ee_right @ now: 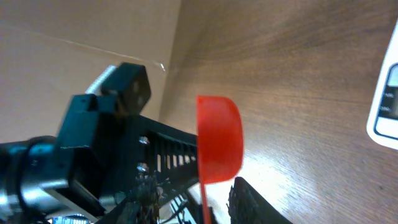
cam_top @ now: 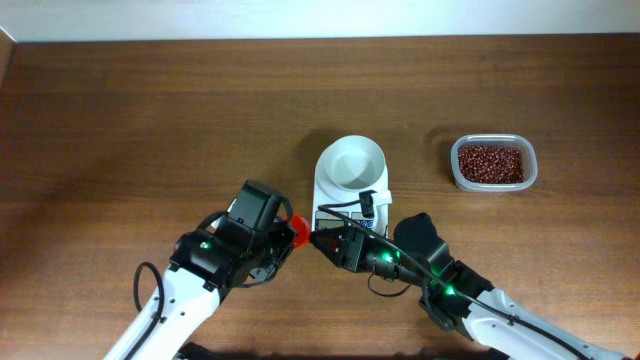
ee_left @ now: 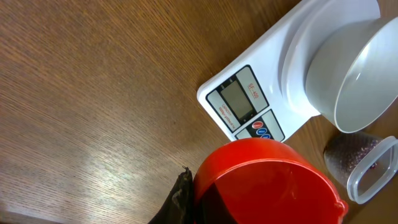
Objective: Scoop and weigh 50g on scale
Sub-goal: 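Bring the right gripper to the scoop and grasp it from the left gripper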
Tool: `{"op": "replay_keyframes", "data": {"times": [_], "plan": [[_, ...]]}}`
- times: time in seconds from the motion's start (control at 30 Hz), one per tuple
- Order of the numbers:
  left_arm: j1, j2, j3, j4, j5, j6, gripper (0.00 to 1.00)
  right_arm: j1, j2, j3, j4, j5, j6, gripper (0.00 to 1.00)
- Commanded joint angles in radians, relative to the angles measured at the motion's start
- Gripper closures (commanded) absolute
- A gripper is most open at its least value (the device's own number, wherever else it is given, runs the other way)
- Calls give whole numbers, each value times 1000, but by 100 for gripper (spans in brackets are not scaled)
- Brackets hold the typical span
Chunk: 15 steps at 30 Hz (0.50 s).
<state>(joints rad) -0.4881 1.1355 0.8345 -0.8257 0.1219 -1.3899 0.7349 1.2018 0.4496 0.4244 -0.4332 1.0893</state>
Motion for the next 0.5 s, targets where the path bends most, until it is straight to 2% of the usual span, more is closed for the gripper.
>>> {"op": "replay_keyframes", "data": {"times": [0.0, 0.1, 0.17, 0.47], "plan": [[-10, -2, 2, -13, -14, 6, 100, 7, 2, 13, 15, 23, -6, 66], [-9, -2, 2, -13, -14, 6, 100, 7, 2, 13, 14, 19, -6, 72], [-9, -2, 2, -13, -15, 6, 100, 7, 2, 13, 14, 15, -6, 82], [-9, -2, 2, -13, -38, 6, 100, 8, 3, 13, 13, -30, -7, 83]]}}
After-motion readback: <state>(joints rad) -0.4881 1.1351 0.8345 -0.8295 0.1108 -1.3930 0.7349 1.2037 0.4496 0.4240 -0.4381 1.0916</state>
